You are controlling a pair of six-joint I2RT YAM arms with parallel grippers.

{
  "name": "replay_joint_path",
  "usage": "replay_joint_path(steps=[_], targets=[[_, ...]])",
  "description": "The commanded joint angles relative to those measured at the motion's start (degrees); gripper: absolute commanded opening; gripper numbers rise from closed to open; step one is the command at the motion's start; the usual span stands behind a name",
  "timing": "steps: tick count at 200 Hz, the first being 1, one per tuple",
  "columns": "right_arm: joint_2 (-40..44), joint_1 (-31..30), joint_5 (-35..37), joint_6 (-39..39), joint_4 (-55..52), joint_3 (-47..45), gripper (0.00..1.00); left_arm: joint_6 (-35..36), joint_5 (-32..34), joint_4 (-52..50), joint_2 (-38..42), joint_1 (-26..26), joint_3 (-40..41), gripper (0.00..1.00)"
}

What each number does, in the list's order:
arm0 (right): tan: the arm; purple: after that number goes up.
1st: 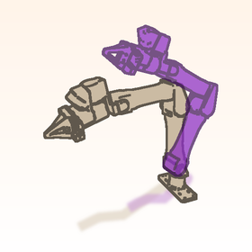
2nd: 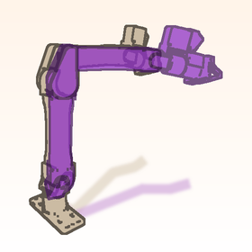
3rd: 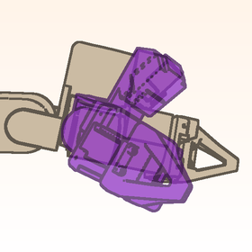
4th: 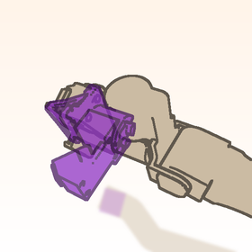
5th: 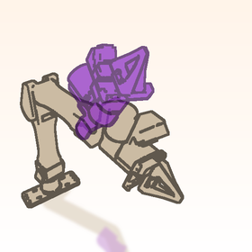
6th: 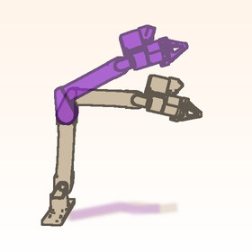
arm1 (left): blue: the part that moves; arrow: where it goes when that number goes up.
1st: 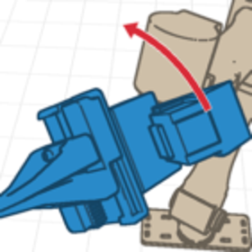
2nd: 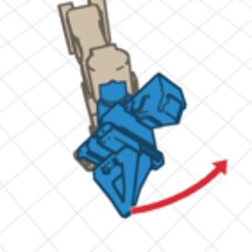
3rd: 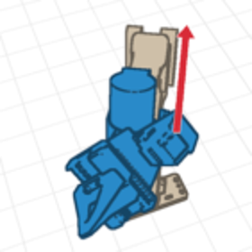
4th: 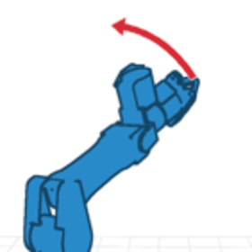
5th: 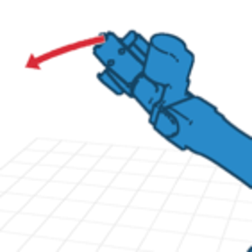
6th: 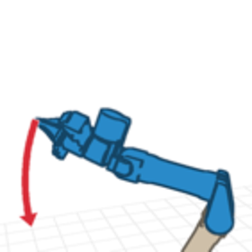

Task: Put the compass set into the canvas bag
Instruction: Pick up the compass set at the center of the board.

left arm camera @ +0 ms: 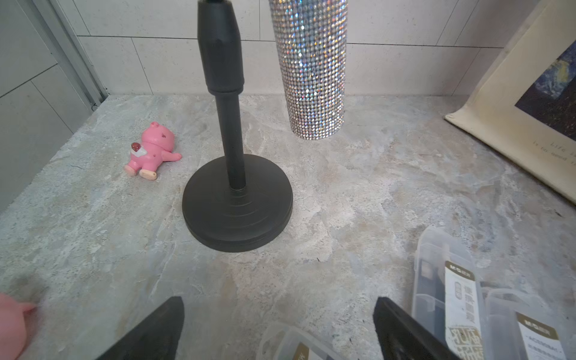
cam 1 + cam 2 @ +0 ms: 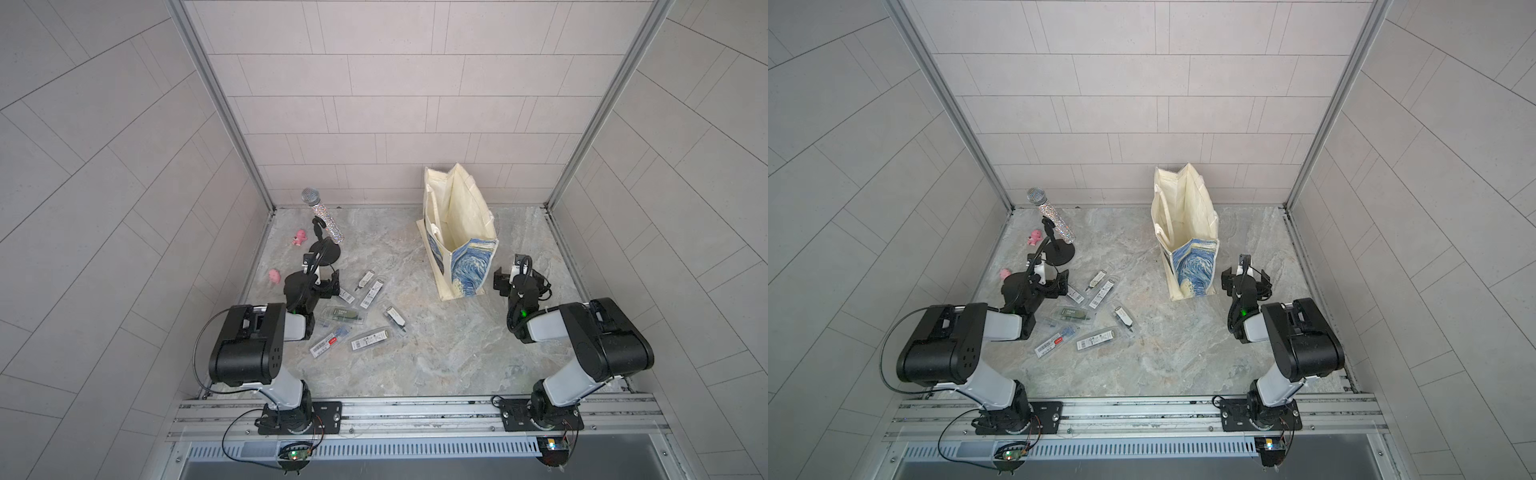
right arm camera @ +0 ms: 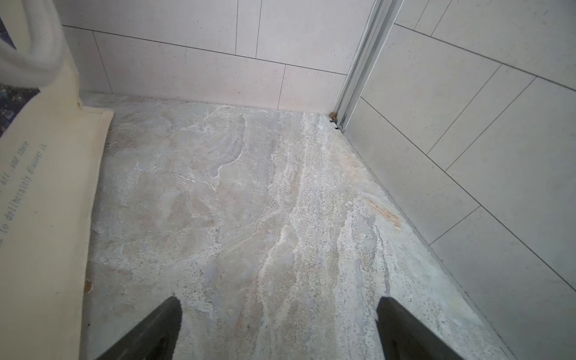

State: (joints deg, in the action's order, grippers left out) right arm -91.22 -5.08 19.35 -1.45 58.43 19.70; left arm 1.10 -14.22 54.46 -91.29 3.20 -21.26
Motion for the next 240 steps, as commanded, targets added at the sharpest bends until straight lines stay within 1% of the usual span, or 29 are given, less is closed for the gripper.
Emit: replay_joint_path(steps=[1, 211, 240], targets=[[0.3, 0.1, 0.8, -0.2, -0.4, 0.2, 0.99, 0.3, -0.9, 1.7, 0.2, -0.2, -0.1, 1.00], [0.3, -0.4, 1.4, 0.2, -0.1, 0.2, 0.99, 0.3, -0.9, 1.5, 0.2, -0.1, -0.2, 1.00], [0.4, -0.3, 1.2, 0.1, -0.3, 0.3, 0.99, 0.1, 0.2, 1.9, 0.5, -0.1, 0.2, 1.00]])
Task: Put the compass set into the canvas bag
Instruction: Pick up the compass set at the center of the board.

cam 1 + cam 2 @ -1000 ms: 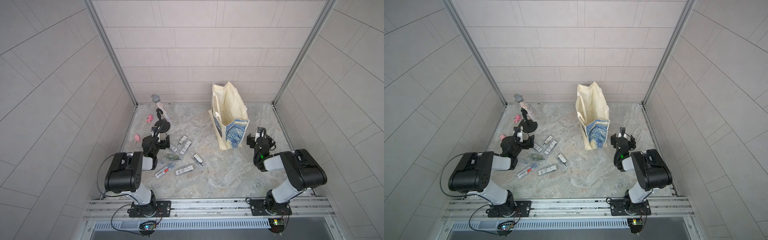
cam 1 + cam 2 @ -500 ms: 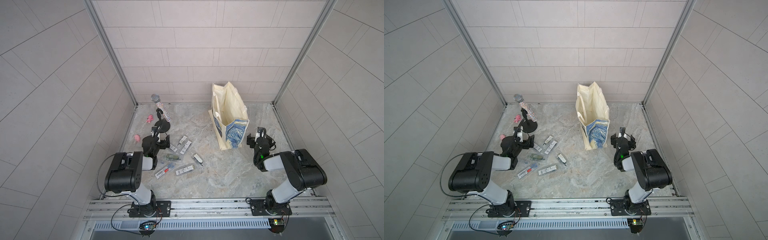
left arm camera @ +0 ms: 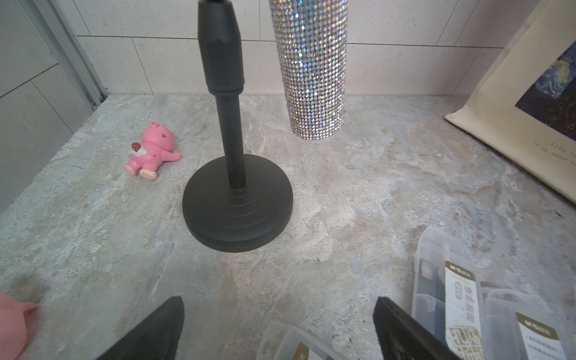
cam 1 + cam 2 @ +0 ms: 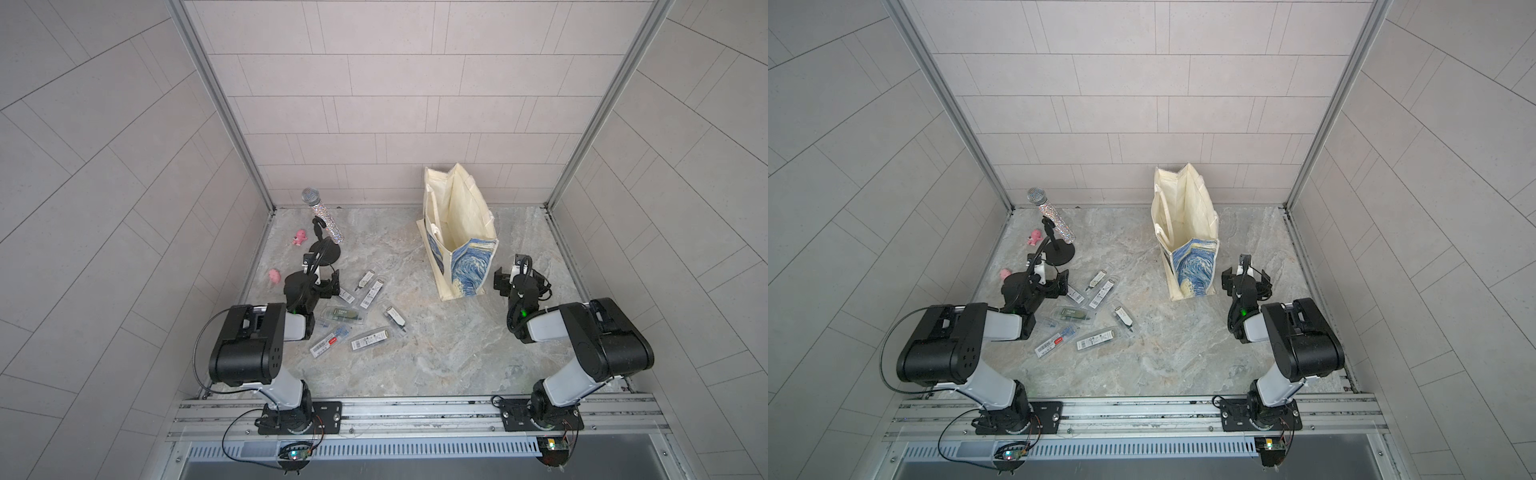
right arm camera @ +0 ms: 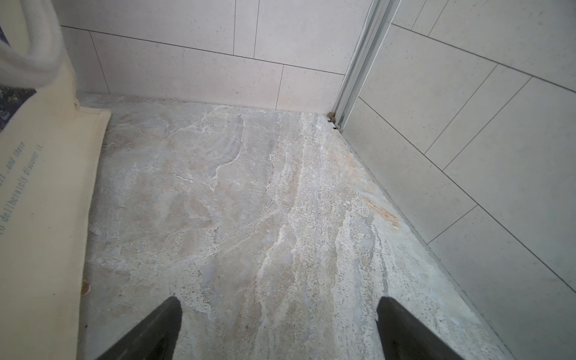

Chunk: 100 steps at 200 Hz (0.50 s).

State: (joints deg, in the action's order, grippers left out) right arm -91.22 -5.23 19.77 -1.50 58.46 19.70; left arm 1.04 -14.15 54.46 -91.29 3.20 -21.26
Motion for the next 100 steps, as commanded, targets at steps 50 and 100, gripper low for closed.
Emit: replay_joint_path(steps=[50, 100], targets=[[0.5, -3.4, 5.7, 3.0, 16.8, -7.7, 1.00, -2.2, 18.0, -9.0, 16.0, -4.1, 1.9, 1.00], [18.9, -12.4, 28.8, 4.0, 1.6, -6.5, 1.00, -17.6, 29.0, -32.2, 28.1, -7.0, -4.6, 1.00]])
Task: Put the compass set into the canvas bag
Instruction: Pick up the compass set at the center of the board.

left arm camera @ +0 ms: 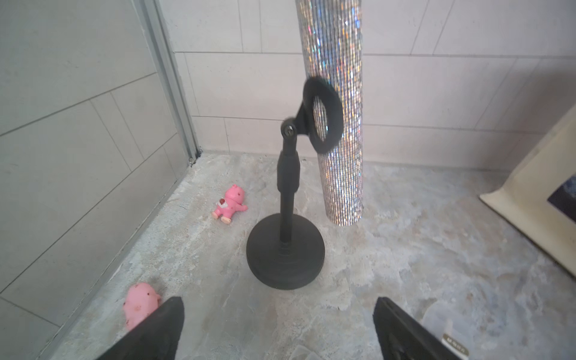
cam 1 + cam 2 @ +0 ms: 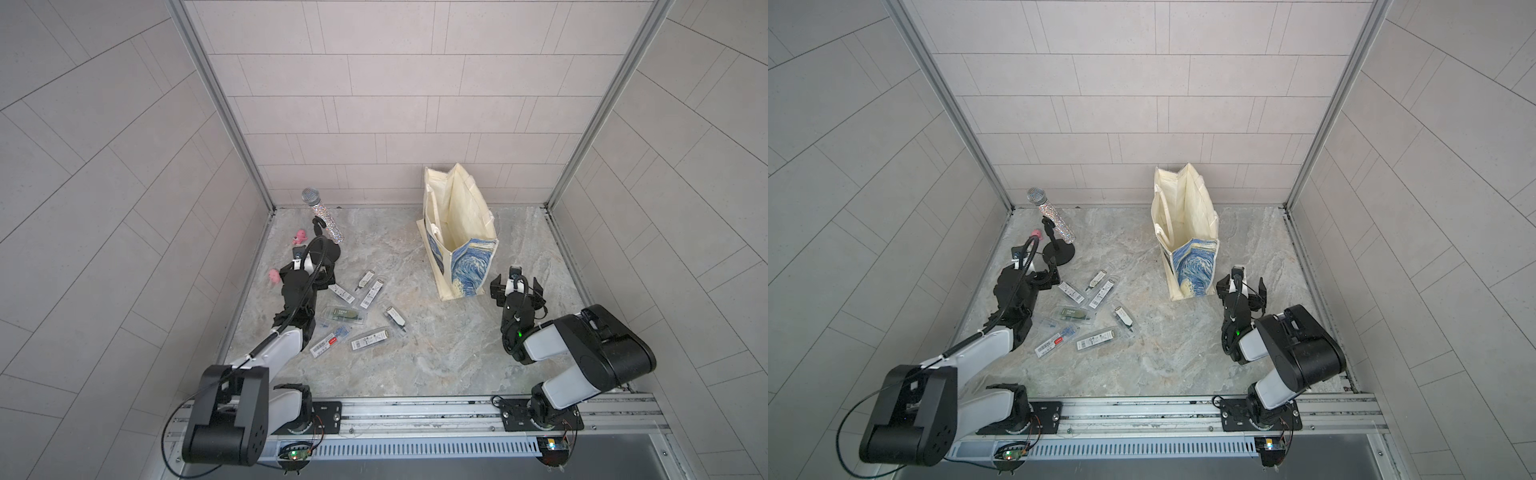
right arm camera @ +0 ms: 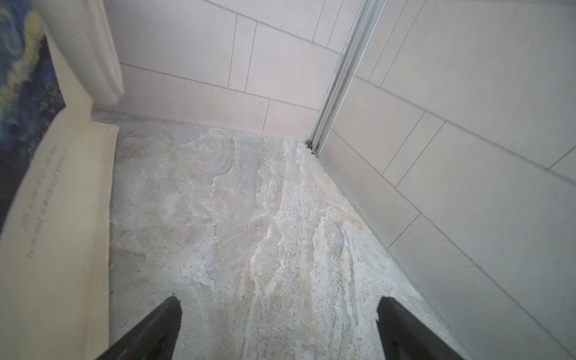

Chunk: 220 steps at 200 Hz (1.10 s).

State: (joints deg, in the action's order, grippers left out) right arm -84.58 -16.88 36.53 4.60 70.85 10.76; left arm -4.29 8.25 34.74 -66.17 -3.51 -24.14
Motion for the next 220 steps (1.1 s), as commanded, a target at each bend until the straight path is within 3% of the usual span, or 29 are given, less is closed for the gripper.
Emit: replay_joint_path(steps=[1, 14, 22, 30, 44, 56, 83, 105, 125, 145, 170, 196, 220], targets=[[13.0, -0.8, 12.3, -2.8, -12.3, 2.6, 1.00, -12.9, 6.5, -12.8, 3.2, -0.3, -1.8, 1.00], [22.7, 0.0, 13.8, -12.8, -36.1, 7.4, 1.00, -19.9, -0.7, -13.3, 4.8, 1.2, -1.6, 1.00], [27.9, 1.2, 12.1, -19.8, -51.7, 11.3, 1.00, -25.1, -1.8, -16.9, 5.2, 1.4, -3.0, 1.00], [31.3, 2.3, 8.4, -24.0, -61.3, 14.2, 1.00, -26.4, -4.7, -21.1, 4.7, 1.1, -5.9, 0.93], [35.3, 2.7, 1.9, -24.7, -66.3, 15.7, 0.99, -27.1, -5.5, -33.0, 3.7, -1.4, -11.7, 0.86], [37.0, 2.7, -4.5, -26.4, -73.4, 19.4, 0.95, -25.6, -2.3, -42.2, 3.6, -5.0, -15.7, 0.82], [38.0, 0.7, -14.7, -29.1, -86.2, 27.9, 0.86, -26.0, -2.3, -50.4, 5.4, -9.0, -19.1, 0.79], [38.0, -1.3, -19.9, -28.6, -94.7, 33.4, 0.86, -21.2, -9.3, -57.4, 6.1, -11.5, -24.4, 0.78], [36.7, -2.3, -27.6, -27.6, -103.0, 39.7, 0.82, -12.8, -22.2, -62.2, 6.8, -12.1, -29.8, 0.78], [36.7, -4.7, -30.8, -25.3, -110.9, 45.0, 0.81, -4.8, -36.3, -65.8, 8.5, -12.1, -35.0, 0.79], [36.2, -6.0, -34.6, -23.1, -118.8, 49.6, 0.80, -3.3, -47.8, -60.9, 10.1, -12.1, -37.8, 0.83], [34.2, -9.6, -38.5, -21.6, -123.1, 52.3, 0.76, -12.6, -58.4, -41.0, 9.9, -12.0, -34.8, 0.86], [31.0, -17.1, -36.8, -21.5, -124.0, 53.3, 0.76, -21.7, -61.8, -24.0, 9.0, -11.5, -32.7, 0.88]])
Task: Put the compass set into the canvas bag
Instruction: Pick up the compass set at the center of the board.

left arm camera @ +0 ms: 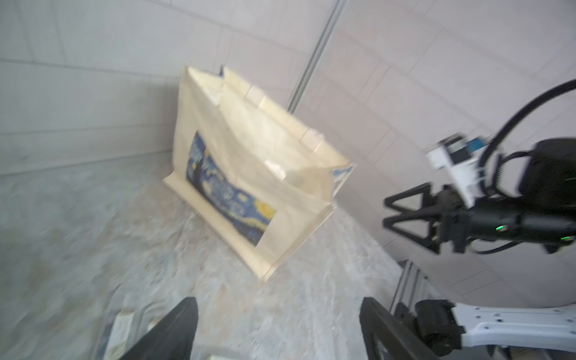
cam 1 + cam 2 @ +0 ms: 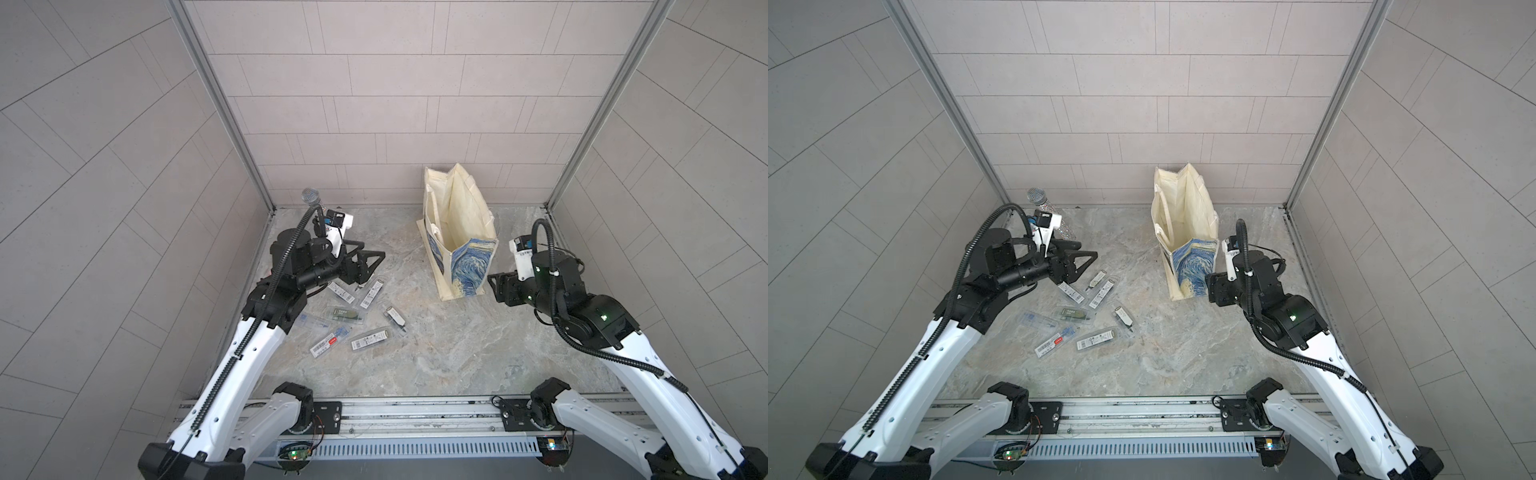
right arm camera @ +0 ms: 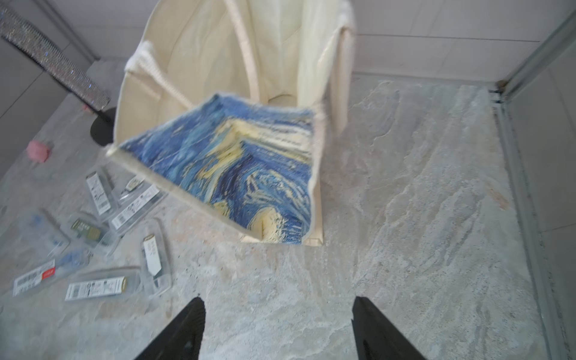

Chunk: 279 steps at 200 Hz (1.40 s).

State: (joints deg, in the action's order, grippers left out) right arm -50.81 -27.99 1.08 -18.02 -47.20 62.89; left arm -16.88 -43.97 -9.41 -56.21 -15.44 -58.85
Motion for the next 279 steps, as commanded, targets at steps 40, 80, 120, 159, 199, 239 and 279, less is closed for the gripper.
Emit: replay_joint_path(steps=[40, 80, 120, 159, 199, 239, 279], targets=[[-11.5, -16.5, 0.5, 0.3, -0.6, 0.9, 0.76, -12.3, -9.5, 20.8, -5.3, 2.1, -0.9, 0.89], [-21.6, -23.9, 0.0, -0.7, 5.1, 1.9, 0.75, -14.2, -8.6, 18.3, -8.4, 6.5, -1.7, 0.88], [-30.5, -27.2, -2.4, -1.7, 12.0, 2.2, 0.75, -15.4, -9.3, 18.6, -11.2, 8.5, -2.4, 0.87], [-40.4, -27.6, -2.2, -1.7, 15.0, 5.2, 0.75, -14.5, -7.7, 16.4, -12.0, 10.3, -2.3, 0.87], [-52.5, -27.6, -2.5, -0.1, 9.6, 14.9, 0.75, -11.8, -7.0, 13.3, -12.0, 10.5, -2.3, 0.87], [-58.4, -27.6, -3.3, 0.2, 11.6, 17.4, 0.75, -11.0, -7.0, 12.0, -12.8, 10.6, -2.9, 0.87], [-63.4, -27.6, -1.2, 0.2, 11.0, 20.8, 0.75, -11.3, -7.4, 12.4, -13.1, 10.6, -2.4, 0.87]])
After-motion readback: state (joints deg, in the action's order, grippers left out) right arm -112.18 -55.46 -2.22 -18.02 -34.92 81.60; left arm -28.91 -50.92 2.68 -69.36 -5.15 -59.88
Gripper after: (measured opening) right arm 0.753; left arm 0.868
